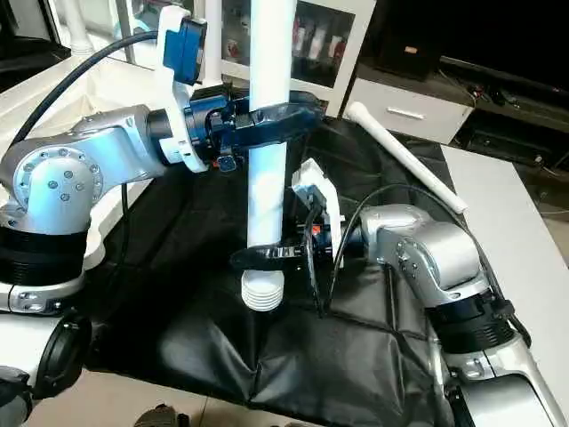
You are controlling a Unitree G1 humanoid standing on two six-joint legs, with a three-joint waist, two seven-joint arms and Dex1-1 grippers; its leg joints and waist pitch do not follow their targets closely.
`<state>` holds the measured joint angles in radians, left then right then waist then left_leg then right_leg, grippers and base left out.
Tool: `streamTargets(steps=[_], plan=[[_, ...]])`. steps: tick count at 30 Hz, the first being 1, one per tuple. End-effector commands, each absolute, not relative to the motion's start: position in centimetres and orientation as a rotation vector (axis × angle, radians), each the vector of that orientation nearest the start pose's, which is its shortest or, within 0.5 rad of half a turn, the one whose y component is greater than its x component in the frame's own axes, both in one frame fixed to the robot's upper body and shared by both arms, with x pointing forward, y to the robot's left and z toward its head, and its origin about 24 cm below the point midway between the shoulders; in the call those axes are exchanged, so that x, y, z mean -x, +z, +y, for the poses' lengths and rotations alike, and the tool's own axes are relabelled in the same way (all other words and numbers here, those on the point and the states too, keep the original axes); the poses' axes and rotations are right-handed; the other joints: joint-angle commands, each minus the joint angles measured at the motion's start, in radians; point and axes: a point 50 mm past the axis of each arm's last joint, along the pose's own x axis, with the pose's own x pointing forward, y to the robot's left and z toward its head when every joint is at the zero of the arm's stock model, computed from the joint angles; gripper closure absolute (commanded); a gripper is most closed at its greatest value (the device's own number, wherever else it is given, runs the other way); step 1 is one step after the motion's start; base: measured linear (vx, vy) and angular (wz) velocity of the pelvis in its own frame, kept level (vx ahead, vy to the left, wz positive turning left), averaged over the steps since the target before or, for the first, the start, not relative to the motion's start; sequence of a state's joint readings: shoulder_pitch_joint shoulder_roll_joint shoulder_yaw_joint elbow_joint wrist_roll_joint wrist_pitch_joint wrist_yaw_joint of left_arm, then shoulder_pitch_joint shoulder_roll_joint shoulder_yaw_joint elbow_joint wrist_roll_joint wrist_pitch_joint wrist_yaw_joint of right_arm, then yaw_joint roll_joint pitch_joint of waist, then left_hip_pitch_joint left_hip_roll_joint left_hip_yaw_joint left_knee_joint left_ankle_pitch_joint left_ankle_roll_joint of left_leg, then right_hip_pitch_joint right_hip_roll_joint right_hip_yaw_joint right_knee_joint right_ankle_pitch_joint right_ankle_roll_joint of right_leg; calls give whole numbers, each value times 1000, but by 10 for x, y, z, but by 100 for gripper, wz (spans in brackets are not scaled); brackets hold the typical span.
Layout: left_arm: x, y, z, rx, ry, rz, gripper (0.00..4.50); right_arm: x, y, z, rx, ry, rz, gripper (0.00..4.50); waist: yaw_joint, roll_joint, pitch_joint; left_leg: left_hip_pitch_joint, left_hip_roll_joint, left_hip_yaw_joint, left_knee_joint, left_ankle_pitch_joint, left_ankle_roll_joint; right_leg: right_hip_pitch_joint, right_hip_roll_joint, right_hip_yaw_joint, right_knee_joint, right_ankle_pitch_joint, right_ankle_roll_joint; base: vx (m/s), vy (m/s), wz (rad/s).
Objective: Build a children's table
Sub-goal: Pick table leg
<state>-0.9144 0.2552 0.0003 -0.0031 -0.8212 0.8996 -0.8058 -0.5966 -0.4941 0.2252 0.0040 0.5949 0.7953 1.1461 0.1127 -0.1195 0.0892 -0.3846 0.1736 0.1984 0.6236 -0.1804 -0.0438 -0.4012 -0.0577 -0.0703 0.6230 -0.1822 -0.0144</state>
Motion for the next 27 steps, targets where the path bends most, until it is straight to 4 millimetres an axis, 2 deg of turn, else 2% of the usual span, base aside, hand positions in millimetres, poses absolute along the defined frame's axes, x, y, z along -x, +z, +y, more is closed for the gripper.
streamTargets(steps=[1, 6, 12, 15, 16, 17, 18, 21, 23, 27], plan=[[-298, 259, 58, 256, -1514, -48, 280, -291, 142, -118, -85, 1462, 394, 209, -1, 18, -68, 30, 72, -41, -88, -211, -67, 41, -107, 61, -80, -304, -163, 0, 0, 0], [-297, 259, 58, 249, -1521, -48, 280, -291, 141, -118, -83, 1465, 393, 247, -1, 19, -68, 30, 73, -42, -88, -212, -68, 41, -107, 61, -81, -310, -160, 0, 0, 0], [-298, 258, 59, 237, -1505, -39, 280, -292, 142, -119, -88, 1457, 386, 255, -1, 20, -69, 31, 73, -42, -88, -210, -69, 41, -106, 61, -79, -292, -167, 0, 0, 0], [-308, 256, 63, 264, -1406, -29, 280, -293, 143, -120, -93, 1442, 367, 255, 0, 20, -71, 30, 72, -42, -87, -211, -71, 43, -107, 60, -78, -290, -169, 0, 0, 0], [-310, 255, 65, 286, -1389, -21, 245, -294, 144, -120, -101, 1436, 356, 257, 0, 22, -72, 30, 72, -41, -86, -215, -72, 42, -107, 61, -79, -291, -171, 0, 0, 0], [-311, 255, 67, 301, -1382, -16, 245, -295, 146, -120, -108, 1431, 347, 257, 0, 21, -72, 30, 71, -42, -86, -215, -72, 43, -107, 60, -79, -293, -170, 0, 0, 0], [-311, 255, 68, 303, -1382, -15, 210, -295, 146, -121, -111, 1429, 341, 260, 0, 22, -74, 29, 71, -42, -86, -209, -73, 45, -107, 60, -78, -288, -170, 0, 0, 0], [-308, 255, 70, 325, -1403, -12, 208, -295, 148, -122, -118, 1417, 325, 262, 1, 23, -76, 30, 72, -41, -85, -197, -72, 44, -106, 60, -75, -263, -176, 0, 0, 0], [-306, 257, 70, 344, -1417, -13, 183, -295, 149, -123, -121, 1412, 318, 263, 3, 27, -79, 30, 71, -41, -83, -195, -73, 46, -106, 59, -71, -249, -184, 0, 0, 0], [-303, 258, 71, 379, -1447, -6, 154, -296, 150, -125, -133, 1392, 297, 264, 4, 27, -81, 29, 70, -40, -83, -194, -75, 47, -106, 59, -71, -233, -193, 0, 0, 0]])
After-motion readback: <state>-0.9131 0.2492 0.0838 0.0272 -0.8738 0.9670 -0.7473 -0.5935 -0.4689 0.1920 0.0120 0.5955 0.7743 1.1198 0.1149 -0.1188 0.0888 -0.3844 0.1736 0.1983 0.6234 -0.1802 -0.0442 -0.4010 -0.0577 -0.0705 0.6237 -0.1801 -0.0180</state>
